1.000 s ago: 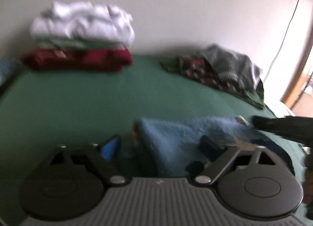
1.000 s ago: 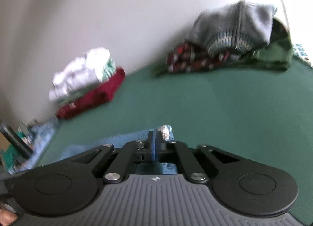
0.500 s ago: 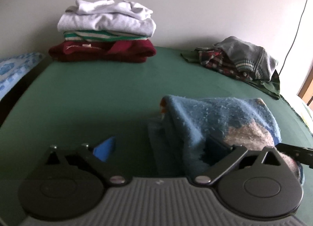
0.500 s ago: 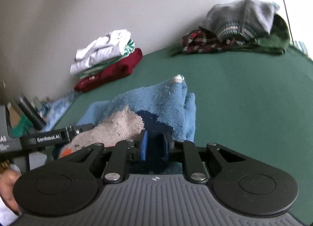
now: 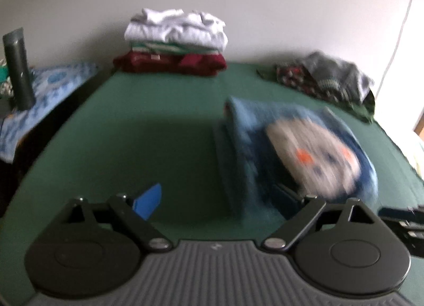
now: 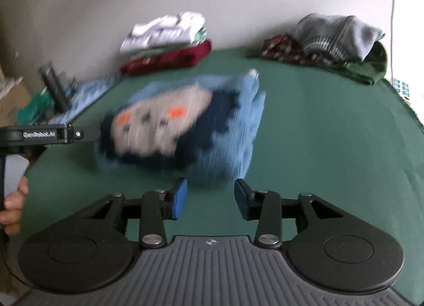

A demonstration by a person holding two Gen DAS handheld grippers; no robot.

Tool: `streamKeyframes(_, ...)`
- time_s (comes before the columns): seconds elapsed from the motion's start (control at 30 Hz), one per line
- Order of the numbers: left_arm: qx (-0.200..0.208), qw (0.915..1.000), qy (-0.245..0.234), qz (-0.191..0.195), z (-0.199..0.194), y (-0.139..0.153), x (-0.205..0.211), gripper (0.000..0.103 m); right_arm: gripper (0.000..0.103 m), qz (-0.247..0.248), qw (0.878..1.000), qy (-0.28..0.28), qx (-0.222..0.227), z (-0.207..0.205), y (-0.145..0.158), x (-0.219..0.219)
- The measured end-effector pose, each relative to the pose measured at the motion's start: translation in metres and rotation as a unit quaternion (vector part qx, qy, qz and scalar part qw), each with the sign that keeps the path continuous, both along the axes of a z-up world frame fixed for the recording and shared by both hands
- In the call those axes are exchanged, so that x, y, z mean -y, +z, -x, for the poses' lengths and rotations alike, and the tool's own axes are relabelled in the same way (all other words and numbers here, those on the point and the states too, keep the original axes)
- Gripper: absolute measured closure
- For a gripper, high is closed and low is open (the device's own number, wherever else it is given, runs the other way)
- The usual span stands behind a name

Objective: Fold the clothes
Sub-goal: 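Move both open grippers to the sides of the folded blue sweater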

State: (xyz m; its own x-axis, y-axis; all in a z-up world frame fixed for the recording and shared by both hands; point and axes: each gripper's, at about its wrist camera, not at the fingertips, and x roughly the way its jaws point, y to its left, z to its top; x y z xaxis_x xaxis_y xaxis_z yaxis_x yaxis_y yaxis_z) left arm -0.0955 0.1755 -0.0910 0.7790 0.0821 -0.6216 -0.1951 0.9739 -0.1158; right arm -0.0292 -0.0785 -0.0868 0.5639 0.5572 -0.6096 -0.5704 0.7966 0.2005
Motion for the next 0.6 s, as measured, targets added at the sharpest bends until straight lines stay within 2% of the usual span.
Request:
streamKeyframes(0.07, -0.014, 0.9997, -0.007, -0.017, 0.01, 0.0, 0.018, 0.012, 0.061, 0.007, 1.0, 0.007, -0.003, 0.005, -0.003, 0.003)
streamKeyframes(0.13, -0.032, 0.9984, -0.012, -0.044, 0.014, 0.002, 0.035, 0.004, 0.061, 0.013, 1.0, 0.002, -0.005, 0.006, -0.005, 0.006)
streamKeyframes(0.2, -0.047, 0.9967, -0.015, -0.065, 0.019, 0.004, 0.049, 0.003, 0.058, 0.015, 1.0, -0.004, -0.012, 0.008, -0.007, 0.009)
streamKeyframes(0.33, -0.079, 0.9946, -0.004, -0.068, 0.013, 0.016, 0.055, 0.001, 0.052, 0.001, 0.999, -0.02, -0.037, 0.008, -0.016, 0.014)
streamKeyframes(0.43, -0.089, 0.9931, 0.006, -0.076, 0.007, 0.022, 0.056, 0.001, 0.03, -0.002, 0.999, -0.022, -0.036, 0.011, -0.014, 0.015)
streamKeyframes(0.6, -0.093, 0.9918, -0.001, -0.088, -0.01, 0.025, 0.056, 0.001, 0.03, -0.027, 0.998, -0.024, -0.055, 0.008, -0.017, 0.02)
